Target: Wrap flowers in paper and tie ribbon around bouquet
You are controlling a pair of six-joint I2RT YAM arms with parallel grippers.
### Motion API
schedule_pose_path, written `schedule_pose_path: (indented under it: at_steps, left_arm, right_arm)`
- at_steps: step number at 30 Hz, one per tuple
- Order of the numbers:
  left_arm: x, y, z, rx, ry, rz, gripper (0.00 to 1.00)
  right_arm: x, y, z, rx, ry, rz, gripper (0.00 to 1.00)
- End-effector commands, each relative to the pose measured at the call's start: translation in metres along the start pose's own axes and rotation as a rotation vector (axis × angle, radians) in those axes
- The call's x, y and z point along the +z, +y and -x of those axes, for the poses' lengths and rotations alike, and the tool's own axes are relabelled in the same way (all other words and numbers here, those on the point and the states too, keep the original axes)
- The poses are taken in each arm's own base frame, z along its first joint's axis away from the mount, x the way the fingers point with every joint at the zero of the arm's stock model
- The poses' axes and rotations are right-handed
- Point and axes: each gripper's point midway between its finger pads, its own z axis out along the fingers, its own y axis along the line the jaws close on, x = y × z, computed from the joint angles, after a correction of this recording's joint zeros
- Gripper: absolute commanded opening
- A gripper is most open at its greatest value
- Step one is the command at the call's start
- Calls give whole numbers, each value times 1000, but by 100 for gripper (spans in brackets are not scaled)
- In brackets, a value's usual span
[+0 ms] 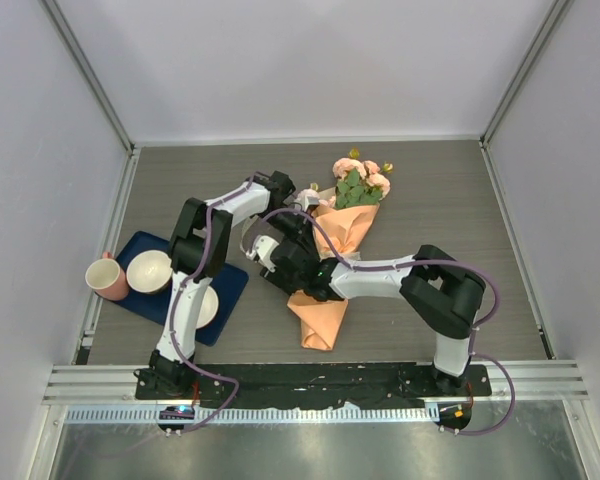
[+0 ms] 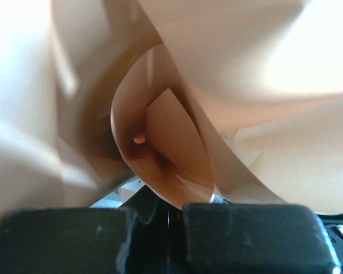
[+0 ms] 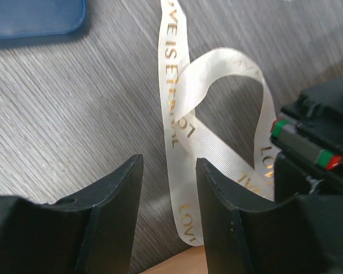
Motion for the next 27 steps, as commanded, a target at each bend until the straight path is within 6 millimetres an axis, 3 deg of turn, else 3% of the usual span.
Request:
schedule_pose_path:
  at_steps: [1, 9, 16, 23, 27]
  left_arm:
    - [-5, -11, 3, 8, 6, -54, 0]
    - [-11, 1, 5, -24, -2, -62, 0]
    - [-13, 15, 3, -71, -15, -40, 0]
    - [-13, 13, 0, -65, -10, -64, 0]
    - [-21, 8, 4, -53, -34, -67, 0]
  right_arm:
    - [1, -9, 22, 26, -131, -49, 49]
    - [13, -20, 30, 75, -254, -129, 50]
    - [25, -24, 25, 98, -257, -149, 43]
    - [20, -30, 42, 89, -293, -162, 14]
    - [3, -27, 56, 99, -342, -118, 6]
